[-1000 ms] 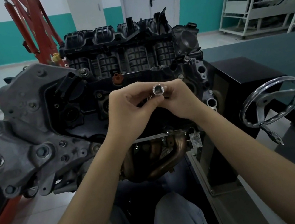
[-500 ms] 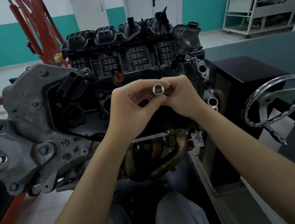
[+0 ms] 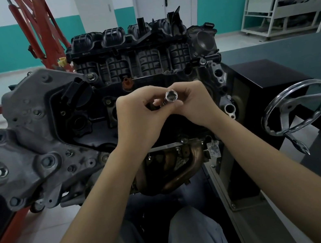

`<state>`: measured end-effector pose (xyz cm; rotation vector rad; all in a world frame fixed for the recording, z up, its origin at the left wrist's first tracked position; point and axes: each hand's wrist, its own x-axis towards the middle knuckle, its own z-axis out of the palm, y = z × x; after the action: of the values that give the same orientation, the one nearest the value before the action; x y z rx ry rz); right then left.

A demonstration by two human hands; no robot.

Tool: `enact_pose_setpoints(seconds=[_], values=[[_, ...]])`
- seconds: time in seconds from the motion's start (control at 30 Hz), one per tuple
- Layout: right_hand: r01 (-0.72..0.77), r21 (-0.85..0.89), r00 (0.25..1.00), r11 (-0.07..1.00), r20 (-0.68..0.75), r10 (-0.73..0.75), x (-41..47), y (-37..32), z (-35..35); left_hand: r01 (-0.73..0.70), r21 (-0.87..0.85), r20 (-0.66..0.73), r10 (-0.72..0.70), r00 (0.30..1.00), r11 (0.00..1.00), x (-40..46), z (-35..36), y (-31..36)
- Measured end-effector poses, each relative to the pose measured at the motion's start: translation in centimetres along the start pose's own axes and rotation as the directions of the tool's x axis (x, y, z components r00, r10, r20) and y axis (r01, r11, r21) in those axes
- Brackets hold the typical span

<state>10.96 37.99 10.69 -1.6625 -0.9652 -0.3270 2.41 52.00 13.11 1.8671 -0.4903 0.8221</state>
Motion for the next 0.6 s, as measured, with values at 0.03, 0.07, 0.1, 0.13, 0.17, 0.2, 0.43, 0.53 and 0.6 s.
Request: enact_pose_setpoints(seconds=[0.03, 0.07, 0.1, 0.13, 0.17, 0.2, 0.43, 0.53, 0.6], values=[[0.012, -0.012, 1.000, 1.000, 0.027, -0.012, -0.01, -0.05, -0.04, 0.000, -0.010, -0.011, 0.000, 1.000, 1.000, 0.02, 0.05, 0.09], [0.026, -0.018, 0.998, 1.000, 0.056, -0.024, -0.04, -0.12, -0.09, -0.003, -0.040, -0.004, 0.003, 1.000, 0.999, 0.05, 0.03, 0.10], [0.035, -0.011, 0.997, 0.999, 0.072, -0.034, -0.06, -0.16, -0.11, -0.005, -0.075, 0.019, 0.006, 1.000, 0.997, 0.10, -0.03, 0.03], [0.033, 0.002, 0.997, 0.999, 0.069, -0.033, -0.08, -0.13, -0.10, -0.004, -0.103, 0.057, 0.010, 0.998, 0.995, 0.17, -0.12, -0.06], [0.024, 0.010, 0.998, 1.000, 0.050, -0.025, -0.09, -0.08, -0.08, -0.002, -0.115, 0.097, 0.013, 0.995, 0.993, 0.22, -0.18, -0.09], [0.015, 0.015, 1.000, 1.000, 0.024, -0.015, -0.07, 0.00, -0.05, 0.002, -0.107, 0.123, 0.011, 0.992, 0.994, 0.24, -0.17, -0.09], [0.038, 0.010, 0.999, 0.999, 0.026, -0.038, -0.07, -0.05, -0.17, -0.005, 0.007, 0.001, 0.005, 1.000, 1.000, -0.09, 0.17, 0.18], [0.050, 0.017, 0.997, 0.999, 0.063, -0.051, -0.11, -0.09, 0.03, 0.013, -0.107, 0.065, -0.006, 0.998, 0.994, -0.03, 0.08, 0.17], [0.027, 0.014, 0.999, 1.000, 0.021, -0.027, -0.14, 0.05, 0.10, 0.015, -0.107, 0.095, -0.004, 0.995, 0.994, 0.03, 0.03, 0.28]])
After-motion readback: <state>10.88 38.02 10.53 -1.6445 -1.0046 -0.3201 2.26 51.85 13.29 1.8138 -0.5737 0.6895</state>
